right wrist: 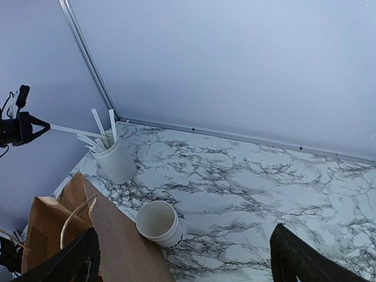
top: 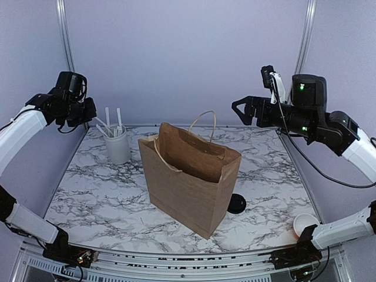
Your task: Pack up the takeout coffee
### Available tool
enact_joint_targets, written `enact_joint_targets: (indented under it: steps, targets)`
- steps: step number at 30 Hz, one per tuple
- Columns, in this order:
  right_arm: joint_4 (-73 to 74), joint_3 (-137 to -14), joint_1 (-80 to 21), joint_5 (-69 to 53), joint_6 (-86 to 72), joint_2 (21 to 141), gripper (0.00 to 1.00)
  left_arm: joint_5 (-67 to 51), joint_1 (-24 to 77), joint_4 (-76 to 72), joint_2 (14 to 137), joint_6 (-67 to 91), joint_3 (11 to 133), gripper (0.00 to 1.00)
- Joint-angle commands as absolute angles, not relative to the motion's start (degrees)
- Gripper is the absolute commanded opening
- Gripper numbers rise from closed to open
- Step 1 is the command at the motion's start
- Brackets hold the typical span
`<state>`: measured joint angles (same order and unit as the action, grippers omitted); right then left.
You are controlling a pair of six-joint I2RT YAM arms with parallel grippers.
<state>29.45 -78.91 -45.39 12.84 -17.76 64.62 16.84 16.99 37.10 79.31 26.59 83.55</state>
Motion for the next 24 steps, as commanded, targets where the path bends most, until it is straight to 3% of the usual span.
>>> enact_joint_targets:
  steps: [1, 18, 24]
  targets:
    - [28.1, -80.6, -45.0, 12.2, -17.2, 65.2, 0.98, 16.1, 17.2, 41.3, 76.1, 25.4, 86.8, 0.00]
    - [28.5, -82.5, -45.0, 12.7, -15.9, 67.3, 0.98, 14.6, 18.0, 47.3, 67.9, 24.2, 91.6, 0.00]
    - [28.6, -83.3, -45.0, 14.1, -15.1, 67.9, 0.98, 9.1, 18.8, 47.5, 65.9, 22.7, 95.2, 0.00]
